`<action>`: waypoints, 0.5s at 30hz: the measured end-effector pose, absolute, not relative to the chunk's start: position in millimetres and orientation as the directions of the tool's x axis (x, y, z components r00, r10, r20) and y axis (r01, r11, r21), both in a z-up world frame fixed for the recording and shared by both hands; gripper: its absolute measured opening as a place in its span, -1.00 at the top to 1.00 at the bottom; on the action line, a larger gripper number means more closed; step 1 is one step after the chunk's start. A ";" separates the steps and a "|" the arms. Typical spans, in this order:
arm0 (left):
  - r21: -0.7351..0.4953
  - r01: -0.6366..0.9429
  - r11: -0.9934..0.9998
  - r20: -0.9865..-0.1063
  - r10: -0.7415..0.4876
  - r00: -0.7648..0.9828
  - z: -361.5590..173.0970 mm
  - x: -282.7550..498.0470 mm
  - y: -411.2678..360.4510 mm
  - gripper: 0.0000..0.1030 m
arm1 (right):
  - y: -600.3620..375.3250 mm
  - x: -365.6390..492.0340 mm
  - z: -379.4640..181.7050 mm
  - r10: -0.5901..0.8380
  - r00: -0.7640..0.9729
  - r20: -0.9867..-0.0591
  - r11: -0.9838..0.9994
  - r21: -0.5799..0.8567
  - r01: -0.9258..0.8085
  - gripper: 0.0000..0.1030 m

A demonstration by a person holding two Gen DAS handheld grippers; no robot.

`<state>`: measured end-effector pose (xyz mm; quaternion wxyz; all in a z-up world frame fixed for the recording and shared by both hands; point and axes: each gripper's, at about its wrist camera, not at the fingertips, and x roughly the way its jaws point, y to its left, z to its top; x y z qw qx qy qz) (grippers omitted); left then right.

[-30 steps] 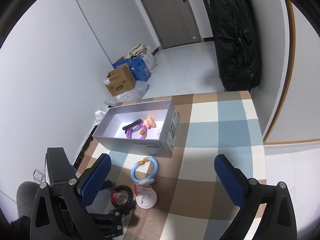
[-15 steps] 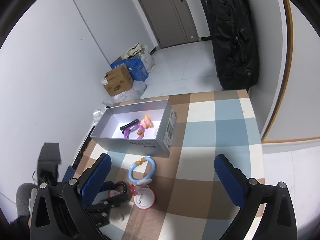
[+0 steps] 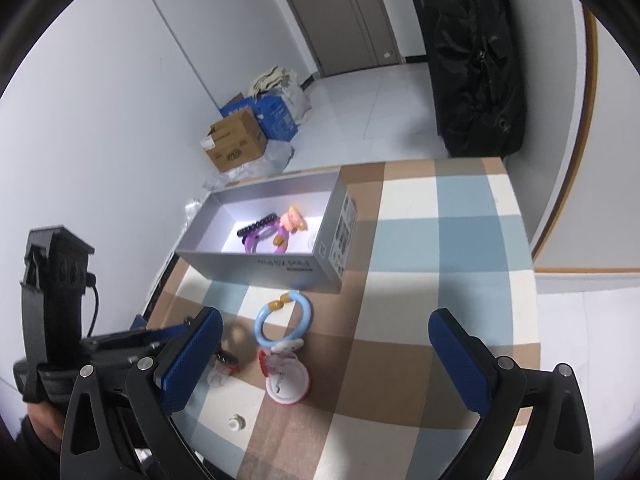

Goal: Organize jewelry
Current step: 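Lower the left gripper onto the second black bead bracelet and lift it, then grasp the clear ring with red stone with the right gripper while the left holds the bracelet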

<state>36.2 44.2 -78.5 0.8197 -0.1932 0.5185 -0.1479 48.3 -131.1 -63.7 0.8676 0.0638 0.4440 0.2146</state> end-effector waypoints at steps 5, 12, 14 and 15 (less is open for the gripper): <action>-0.493 0.033 0.869 -0.766 -0.452 0.456 -65.8 36.1 54.1 0.25 | -123.4 47.3 -75.2 0.454 0.440 -0.775 0.883 0.323 -0.340 -1.00; -0.515 0.039 0.856 -0.747 -0.471 0.468 -59.4 39.4 60.2 0.25 | -103.8 43.8 -97.9 0.455 0.344 -0.821 0.866 0.318 -0.387 -0.71; -0.517 0.044 0.855 -0.746 -0.475 0.467 -58.5 38.9 61.5 0.25 | -98.7 44.0 -103.8 0.446 0.325 -0.834 0.865 0.310 -0.394 -0.63; -0.523 0.044 0.851 -0.742 -0.480 0.468 -58.0 38.8 62.7 0.25 | -95.7 44.1 -106.2 0.443 0.317 -0.838 0.864 0.306 -0.400 -0.58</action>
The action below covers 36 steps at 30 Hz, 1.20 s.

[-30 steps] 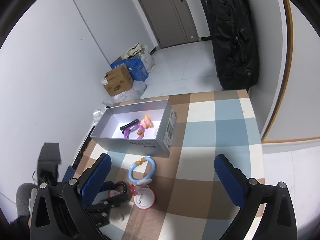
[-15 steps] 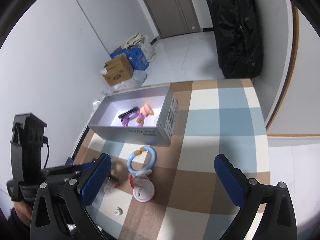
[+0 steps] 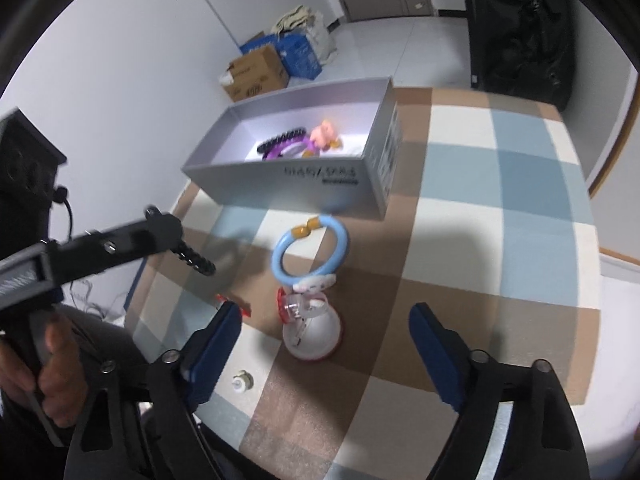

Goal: Organize jewelry
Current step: 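Grasp the clear ring with red stone with the right gripper while the left holds the bracelet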

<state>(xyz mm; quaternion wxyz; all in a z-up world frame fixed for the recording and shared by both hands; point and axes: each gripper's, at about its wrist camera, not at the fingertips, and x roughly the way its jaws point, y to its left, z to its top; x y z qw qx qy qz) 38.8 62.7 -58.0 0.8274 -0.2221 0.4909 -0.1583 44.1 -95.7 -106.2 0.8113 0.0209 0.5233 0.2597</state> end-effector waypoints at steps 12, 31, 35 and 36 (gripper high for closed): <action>-0.545 0.032 0.838 -0.735 -0.495 0.463 -56.5 40.8 73.6 0.27 | -66.1 48.0 -119.6 0.405 0.290 -0.867 0.852 0.242 -0.464 -0.05; -0.546 0.034 0.837 -0.724 -0.492 0.484 -52.1 46.0 74.2 0.28 | -78.2 52.6 -97.7 0.446 0.328 -0.833 0.856 0.289 -0.429 0.46; -0.543 0.035 0.839 -0.714 -0.484 0.506 -47.2 49.3 75.8 0.28 | -85.3 53.1 -80.8 0.487 0.360 -0.796 0.844 0.324 -0.427 0.46; -0.544 0.036 0.838 -0.712 -0.484 0.509 -46.8 50.0 75.8 0.28 | -86.4 53.7 -76.3 0.496 0.370 -0.786 0.841 0.329 -0.429 0.46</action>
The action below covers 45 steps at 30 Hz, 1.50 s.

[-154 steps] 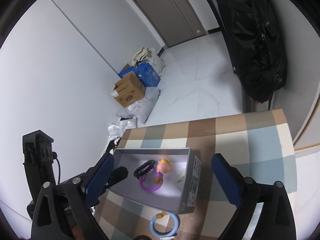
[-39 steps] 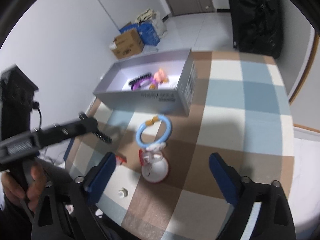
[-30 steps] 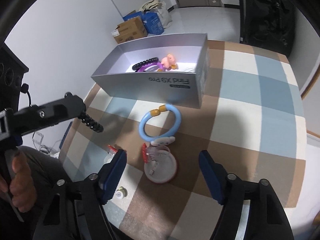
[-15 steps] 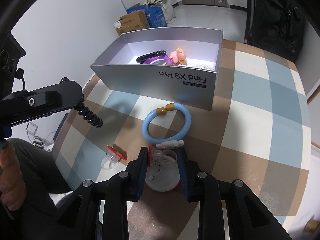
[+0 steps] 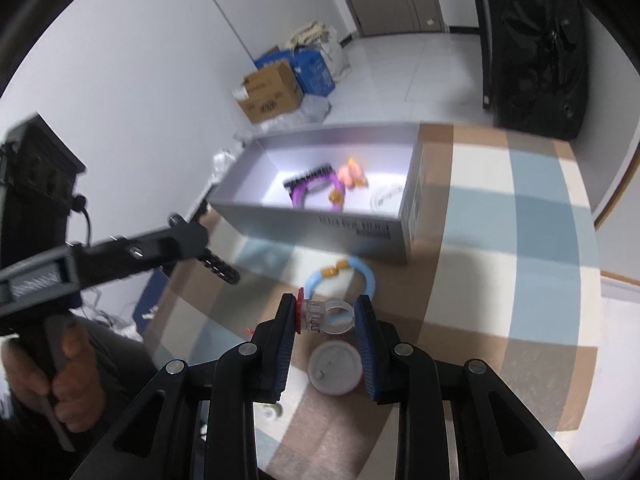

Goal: Organize jewelry
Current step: 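Grasp the clear ring with red stone with the right gripper while the left holds the bracelet, then carry bracelet and clear ring into the silver box and open both grippers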

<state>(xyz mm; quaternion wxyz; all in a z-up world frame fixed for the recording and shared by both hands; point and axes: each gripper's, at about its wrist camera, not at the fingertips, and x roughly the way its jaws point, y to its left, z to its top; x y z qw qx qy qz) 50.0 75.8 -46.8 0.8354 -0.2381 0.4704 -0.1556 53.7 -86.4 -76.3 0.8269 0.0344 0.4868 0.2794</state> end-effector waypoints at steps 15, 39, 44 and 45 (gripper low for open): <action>-0.593 0.060 0.803 -0.649 -0.521 0.555 -35.4 79.2 77.3 0.28 | -91.2 92.6 -39.8 0.577 0.456 -0.677 0.813 0.426 -0.396 0.45; -0.607 0.025 0.795 -0.665 -0.525 0.531 -54.9 133.1 78.1 0.28 | -82.0 159.6 -58.3 0.593 0.431 -0.680 0.805 0.490 -0.335 0.45; -0.626 0.009 0.780 -0.666 -0.540 0.515 -60.4 136.3 77.6 0.28 | -82.9 164.4 -64.3 0.587 0.416 -0.694 0.809 0.496 -0.314 0.45; -0.633 0.009 0.774 -0.664 -0.548 0.509 -61.2 136.8 77.3 0.28 | -84.1 165.5 -66.5 0.588 0.410 -0.697 0.808 0.503 -0.306 0.45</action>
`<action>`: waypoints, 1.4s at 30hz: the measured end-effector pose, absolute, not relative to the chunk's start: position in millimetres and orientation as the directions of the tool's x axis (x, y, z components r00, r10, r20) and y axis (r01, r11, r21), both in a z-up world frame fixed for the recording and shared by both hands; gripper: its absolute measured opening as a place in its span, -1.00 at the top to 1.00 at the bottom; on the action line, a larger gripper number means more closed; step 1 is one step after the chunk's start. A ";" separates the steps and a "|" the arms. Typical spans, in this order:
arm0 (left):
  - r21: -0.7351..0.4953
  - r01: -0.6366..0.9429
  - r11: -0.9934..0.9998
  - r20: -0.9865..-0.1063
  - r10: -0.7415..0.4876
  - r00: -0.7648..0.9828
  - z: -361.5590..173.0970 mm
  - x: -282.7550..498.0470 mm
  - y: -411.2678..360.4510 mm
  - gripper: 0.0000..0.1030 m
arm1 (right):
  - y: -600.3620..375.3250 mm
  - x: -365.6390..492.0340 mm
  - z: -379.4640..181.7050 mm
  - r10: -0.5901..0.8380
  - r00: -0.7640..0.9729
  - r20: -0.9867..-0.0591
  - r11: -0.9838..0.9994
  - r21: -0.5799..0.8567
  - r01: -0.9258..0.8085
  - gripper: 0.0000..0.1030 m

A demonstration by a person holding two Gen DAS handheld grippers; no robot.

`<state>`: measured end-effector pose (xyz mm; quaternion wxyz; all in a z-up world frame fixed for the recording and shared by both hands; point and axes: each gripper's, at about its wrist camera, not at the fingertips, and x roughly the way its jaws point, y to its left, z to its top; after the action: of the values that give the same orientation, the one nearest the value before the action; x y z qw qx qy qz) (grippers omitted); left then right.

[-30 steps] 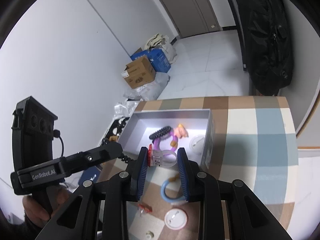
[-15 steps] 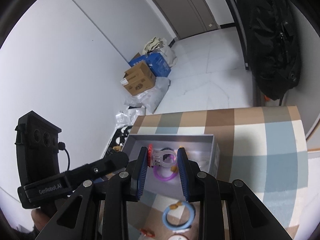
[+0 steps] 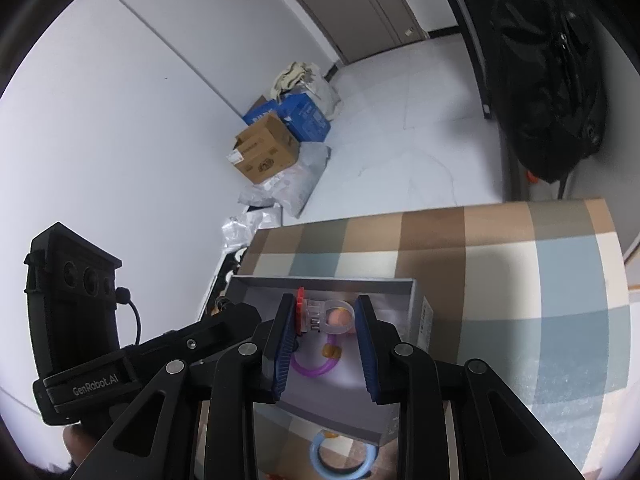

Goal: Organize jewelry
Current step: 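Carry bracelet and clear ring into the silver box and open both grippers, then raise both grippers out of the box and back over the table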

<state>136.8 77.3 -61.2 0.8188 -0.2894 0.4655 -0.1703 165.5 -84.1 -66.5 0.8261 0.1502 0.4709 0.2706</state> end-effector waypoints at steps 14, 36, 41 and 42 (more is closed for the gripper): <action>-0.667 -0.025 0.745 -0.654 -0.569 0.498 -67.2 141.9 77.7 0.18 | -90.3 166.2 -71.6 0.581 0.410 -0.703 0.814 0.518 -0.264 0.31; -0.634 -0.067 0.770 -0.671 -0.505 0.543 -58.6 129.7 83.8 -0.39 | -109.6 156.1 -54.7 0.582 0.501 -0.641 0.806 0.537 -0.249 -0.65; -0.585 -0.071 0.808 -0.693 -0.453 0.560 -53.6 121.0 82.5 -0.39 | -114.1 150.6 -53.2 0.574 0.514 -0.638 0.810 0.534 -0.242 -0.73; -0.580 -0.071 0.812 -0.695 -0.447 0.564 -53.0 119.8 82.6 -0.39 | -115.0 149.6 -52.8 0.571 0.517 -0.637 0.812 0.531 -0.243 -0.77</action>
<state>119.8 82.6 -53.0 0.8368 -0.2855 0.4535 -0.1123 149.6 -115.0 -52.8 0.8498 0.1914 0.4288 0.2395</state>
